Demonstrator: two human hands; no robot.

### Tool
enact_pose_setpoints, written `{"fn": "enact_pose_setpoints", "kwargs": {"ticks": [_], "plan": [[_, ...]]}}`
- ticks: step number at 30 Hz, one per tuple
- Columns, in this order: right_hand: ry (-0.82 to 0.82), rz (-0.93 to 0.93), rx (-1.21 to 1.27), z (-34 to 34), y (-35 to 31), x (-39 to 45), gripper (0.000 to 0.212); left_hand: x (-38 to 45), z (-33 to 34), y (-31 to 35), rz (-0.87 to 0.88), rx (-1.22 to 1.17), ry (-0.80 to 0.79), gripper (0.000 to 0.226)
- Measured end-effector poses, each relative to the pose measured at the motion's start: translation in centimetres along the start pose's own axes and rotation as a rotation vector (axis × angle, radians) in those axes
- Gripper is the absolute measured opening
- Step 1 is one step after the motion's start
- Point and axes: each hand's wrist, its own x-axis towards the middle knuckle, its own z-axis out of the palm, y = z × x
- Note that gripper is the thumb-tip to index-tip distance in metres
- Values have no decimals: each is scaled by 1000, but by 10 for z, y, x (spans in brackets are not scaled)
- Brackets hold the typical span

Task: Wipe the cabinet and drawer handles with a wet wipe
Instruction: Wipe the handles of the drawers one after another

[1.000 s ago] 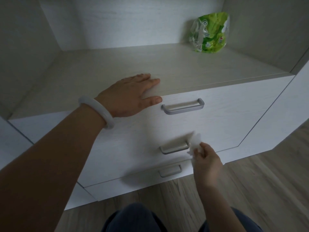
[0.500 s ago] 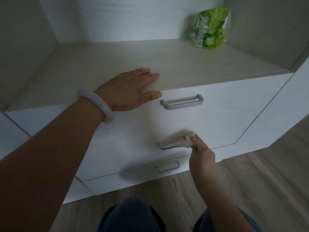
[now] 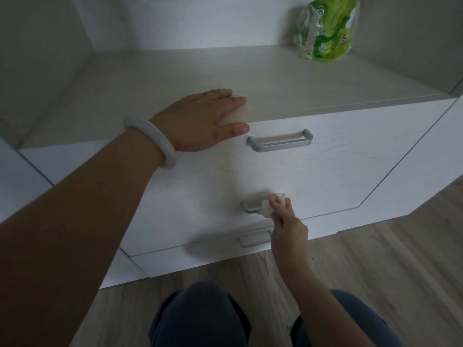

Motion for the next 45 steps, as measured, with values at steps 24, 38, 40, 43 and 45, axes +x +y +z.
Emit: {"fn": "enact_pose_setpoints", "kwargs": {"ticks": [24, 38, 40, 43, 45], "plan": [[-85, -270, -165, 28, 2, 20, 12, 2, 1, -3, 0, -3, 5, 70], [-346, -422, -513, 14, 11, 48, 31, 1, 1, -4, -4, -13, -5, 70], [-392, -418, -577, -8, 15, 57, 36, 0, 0, -3, -4, -11, -13, 70], [-424, -390, -598, -22, 16, 62, 37, 1, 0, -1, -8, -6, -13, 69], [-413, -382, -580, -14, 15, 59, 35, 2, 0, 0, -3, -6, -5, 69]]}}
